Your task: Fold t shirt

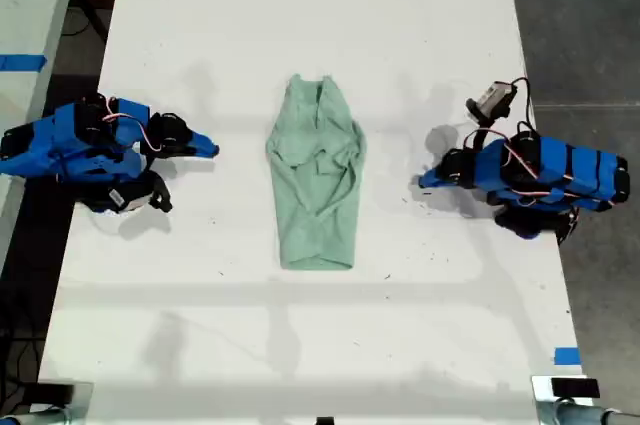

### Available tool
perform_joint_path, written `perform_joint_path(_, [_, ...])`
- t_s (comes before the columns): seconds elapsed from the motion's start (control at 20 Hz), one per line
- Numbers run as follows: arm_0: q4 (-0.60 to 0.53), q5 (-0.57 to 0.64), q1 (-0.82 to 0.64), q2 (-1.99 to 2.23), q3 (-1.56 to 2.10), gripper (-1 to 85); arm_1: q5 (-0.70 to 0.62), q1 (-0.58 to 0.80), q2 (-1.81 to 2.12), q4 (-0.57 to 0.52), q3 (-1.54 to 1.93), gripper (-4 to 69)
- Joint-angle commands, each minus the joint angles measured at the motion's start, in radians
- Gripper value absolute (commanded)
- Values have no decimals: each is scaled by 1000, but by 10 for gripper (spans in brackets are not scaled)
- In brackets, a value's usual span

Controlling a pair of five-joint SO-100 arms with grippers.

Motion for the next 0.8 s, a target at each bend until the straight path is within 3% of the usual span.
perform_joint_path(0.0, [0, 46, 21, 69, 58, -1, -11, 0, 15, 2, 41, 4])
perform_joint_path(0.75, [-11, 49, 41, 71, 72, -1, -14, -2, 15, 0, 40, 4])
